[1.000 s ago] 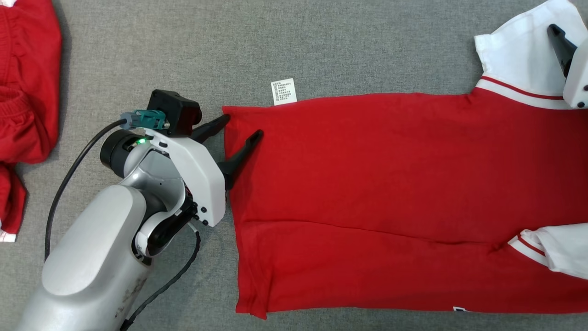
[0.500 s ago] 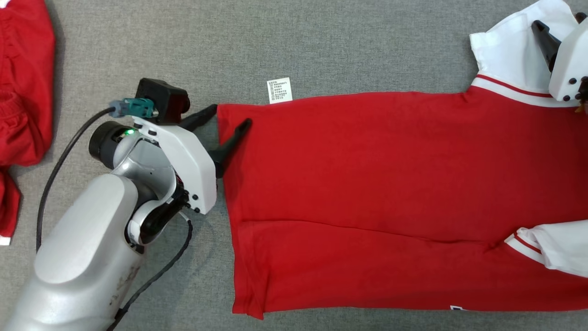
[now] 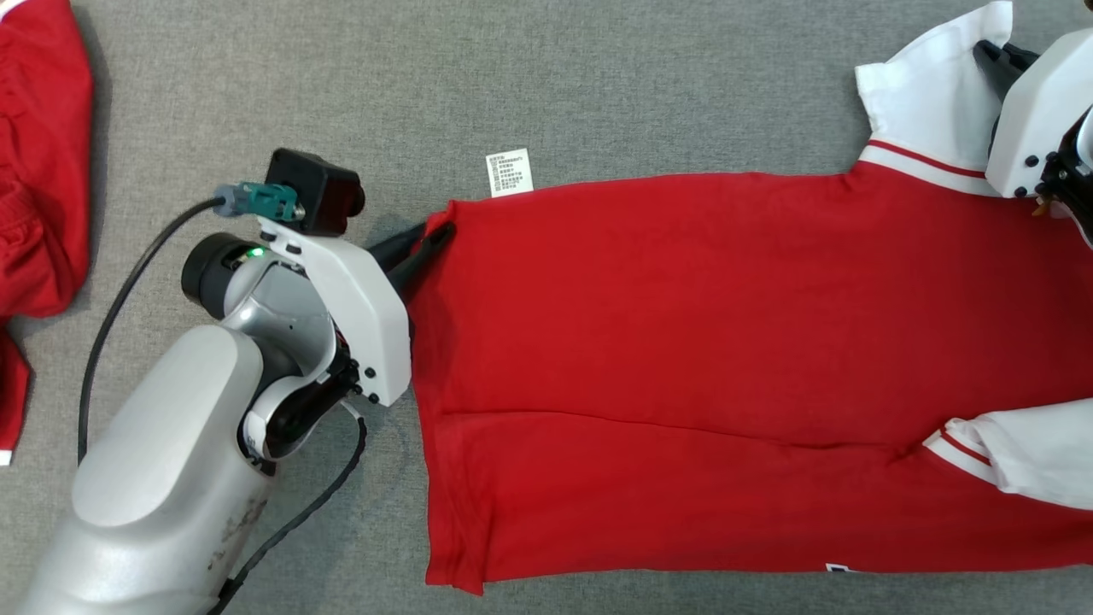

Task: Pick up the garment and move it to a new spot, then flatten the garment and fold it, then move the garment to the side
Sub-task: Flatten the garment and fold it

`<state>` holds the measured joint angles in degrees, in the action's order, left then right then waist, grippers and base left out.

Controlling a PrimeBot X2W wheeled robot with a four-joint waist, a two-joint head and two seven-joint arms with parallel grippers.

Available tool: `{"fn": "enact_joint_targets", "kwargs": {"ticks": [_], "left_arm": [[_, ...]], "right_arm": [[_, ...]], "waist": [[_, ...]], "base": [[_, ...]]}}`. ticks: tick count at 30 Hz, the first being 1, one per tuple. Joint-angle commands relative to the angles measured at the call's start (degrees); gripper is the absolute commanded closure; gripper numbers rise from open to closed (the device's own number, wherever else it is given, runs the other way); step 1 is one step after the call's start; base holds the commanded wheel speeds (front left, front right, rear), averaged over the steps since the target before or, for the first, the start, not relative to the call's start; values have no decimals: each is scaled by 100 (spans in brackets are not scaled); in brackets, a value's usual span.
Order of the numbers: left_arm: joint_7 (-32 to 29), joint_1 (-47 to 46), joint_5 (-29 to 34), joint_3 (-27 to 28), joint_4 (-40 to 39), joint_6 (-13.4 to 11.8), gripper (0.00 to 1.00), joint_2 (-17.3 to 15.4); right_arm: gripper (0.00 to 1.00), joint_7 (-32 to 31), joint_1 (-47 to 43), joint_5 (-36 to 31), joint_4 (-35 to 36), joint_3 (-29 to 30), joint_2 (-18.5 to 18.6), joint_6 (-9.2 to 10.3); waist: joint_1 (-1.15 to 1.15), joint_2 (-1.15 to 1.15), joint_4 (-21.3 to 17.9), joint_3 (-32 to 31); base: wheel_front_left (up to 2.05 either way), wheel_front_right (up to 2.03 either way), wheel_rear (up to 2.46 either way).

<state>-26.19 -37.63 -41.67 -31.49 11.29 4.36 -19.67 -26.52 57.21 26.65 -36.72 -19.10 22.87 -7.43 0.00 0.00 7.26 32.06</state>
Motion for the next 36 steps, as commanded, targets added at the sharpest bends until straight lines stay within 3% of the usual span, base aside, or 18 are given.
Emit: {"fn": "enact_joint_targets", "kwargs": {"ticks": [1, 7, 8, 13, 20, 29, 36], "left_arm": [[-49, 229, 3, -147, 63, 48, 100, 32], [443, 252, 56, 83, -37, -42, 100, -15], [759, 400, 37, 259, -160, -139, 100, -73], [920, 667, -10, 318, -505, -160, 100, -163], [1070, 1525, -145, 401, -1086, -341, 100, -394], [1229, 2747, -416, 631, -1930, -741, 100, -628], [1238, 3421, -433, 426, -1873, -862, 100, -641]], "right_arm": [[100, 65, -124, 21, -98, -22, 64, -9], [100, 640, -151, 201, -105, 49, 107, -5], [100, 1032, -345, 475, 96, 134, 208, -5], [100, 1320, -849, 766, 649, 191, 417, -6], [100, 1559, -2355, 1121, 1788, 579, 594, -6], [100, 1385, -4226, 1050, 3079, 1488, 111, -6], [100, 1208, -4750, 630, 3098, 1621, -320, -6]], "waist": [[0, 0, -22, -42], [0, 0, -148, -299], [0, 0, -285, -539], [0, 0, -422, -781], [0, 0, -652, -1197], [0, 0, -958, -1518], [0, 0, -1103, -1564]], "base": [[0, 0, 0], [0, 0, 0], [0, 0, 0], [0, 0, 0], [0, 0, 0], [0, 0, 0], [0, 0, 0]]}}
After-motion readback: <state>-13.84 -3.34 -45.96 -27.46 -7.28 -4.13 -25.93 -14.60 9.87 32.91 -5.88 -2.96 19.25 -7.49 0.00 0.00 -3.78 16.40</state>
